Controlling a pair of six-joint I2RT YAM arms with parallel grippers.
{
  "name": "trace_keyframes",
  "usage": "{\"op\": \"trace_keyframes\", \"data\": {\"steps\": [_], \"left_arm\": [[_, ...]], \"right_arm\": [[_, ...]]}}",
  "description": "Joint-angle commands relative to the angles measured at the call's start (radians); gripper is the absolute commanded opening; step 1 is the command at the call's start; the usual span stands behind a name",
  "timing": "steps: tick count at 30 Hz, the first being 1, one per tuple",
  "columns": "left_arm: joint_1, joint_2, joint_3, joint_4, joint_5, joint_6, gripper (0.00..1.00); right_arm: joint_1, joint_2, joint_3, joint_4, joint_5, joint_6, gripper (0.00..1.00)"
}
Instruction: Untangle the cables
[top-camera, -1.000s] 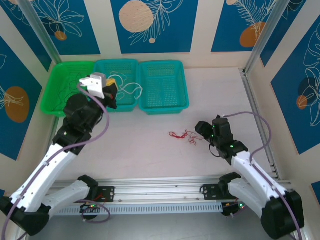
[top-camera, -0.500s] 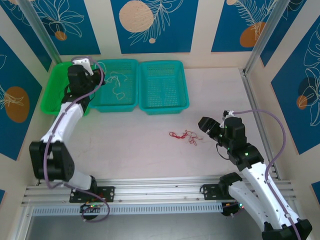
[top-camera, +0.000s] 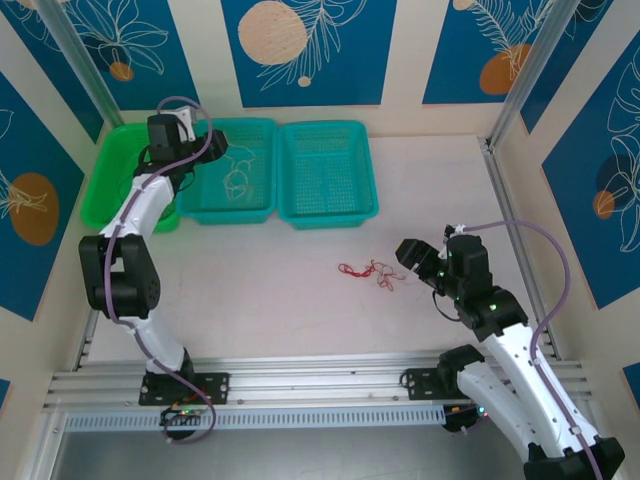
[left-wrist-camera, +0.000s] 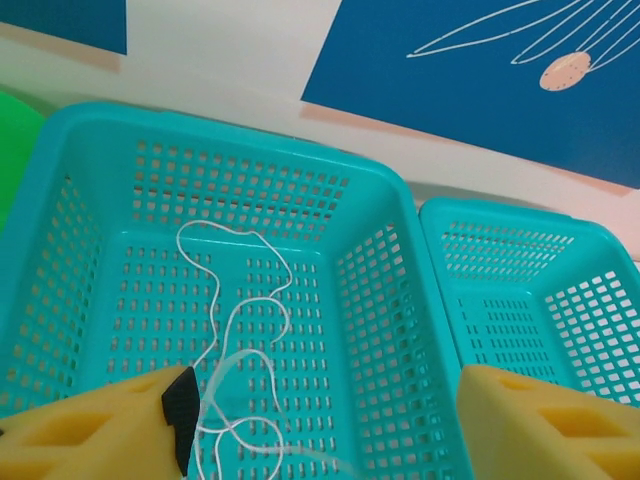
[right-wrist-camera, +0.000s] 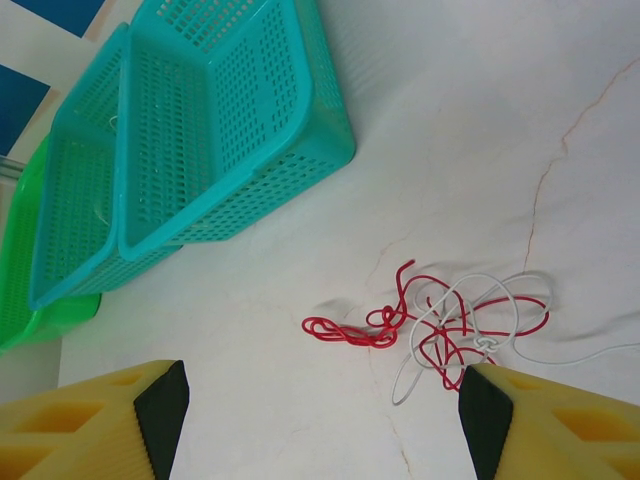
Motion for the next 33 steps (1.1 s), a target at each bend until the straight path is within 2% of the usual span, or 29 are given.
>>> {"op": "trace_keyframes", "data": {"steps": [1, 4, 7, 11, 15, 18, 21, 26, 28, 30, 32, 33], "left_arm": [[-0.002, -0.134, -0.058, 0.03, 0.039, -0.016, 0.68], [-0.046, -0.249, -0.145, 0.085, 0.094, -0.043, 0.68], [-0.137, -0.357, -0.226, 0.113, 0.135, -0.034, 0.68], [-0.331, -0.467, -0.345, 0.154, 0.143, 0.03, 0.69], [-0.499, -0.516, -0.467, 0.208, 0.164, 0.063, 0.69], [-0.585, -0.535, -0.573, 0.281, 0.178, 0.067, 0.69], [-0.64, -0.528, -0.644, 0.355, 0.23, 0.067, 0.7], [-0.709, -0.499, -0.654, 0.343, 0.283, 0.13, 0.71], [-0.723, -0.483, -0.651, 0.329, 0.278, 0.139, 0.72], [-0.731, -0.457, -0.649, 0.319, 0.255, 0.133, 0.72], [-0.733, -0.423, -0.639, 0.303, 0.22, 0.112, 0.72], [-0.734, -0.406, -0.639, 0.308, 0.216, 0.1, 0.72]], "right_arm": [[-0.002, 0.014, 0.021, 0.008, -0.019, 0.012, 0.73], [-0.002, 0.05, 0.027, -0.004, -0.022, 0.022, 0.73], [-0.003, 0.112, 0.039, -0.039, -0.023, 0.031, 0.73], [-0.004, 0.202, 0.047, -0.084, -0.039, 0.035, 0.71], [-0.005, 0.266, 0.023, -0.061, -0.038, 0.019, 0.69], [-0.026, 0.298, -0.021, 0.002, -0.01, -0.023, 0.69], [-0.083, 0.352, -0.064, 0.115, -0.057, -0.064, 0.67], [-0.144, 0.503, -0.069, 0.223, -0.153, -0.099, 0.48], [-0.145, 0.562, -0.043, 0.219, -0.179, -0.118, 0.35], [-0.148, 0.606, -0.02, 0.216, -0.218, -0.129, 0.12], [-0.145, 0.614, -0.006, 0.211, -0.244, -0.122, 0.0], [-0.144, 0.607, -0.005, 0.211, -0.258, -0.117, 0.0]]}}
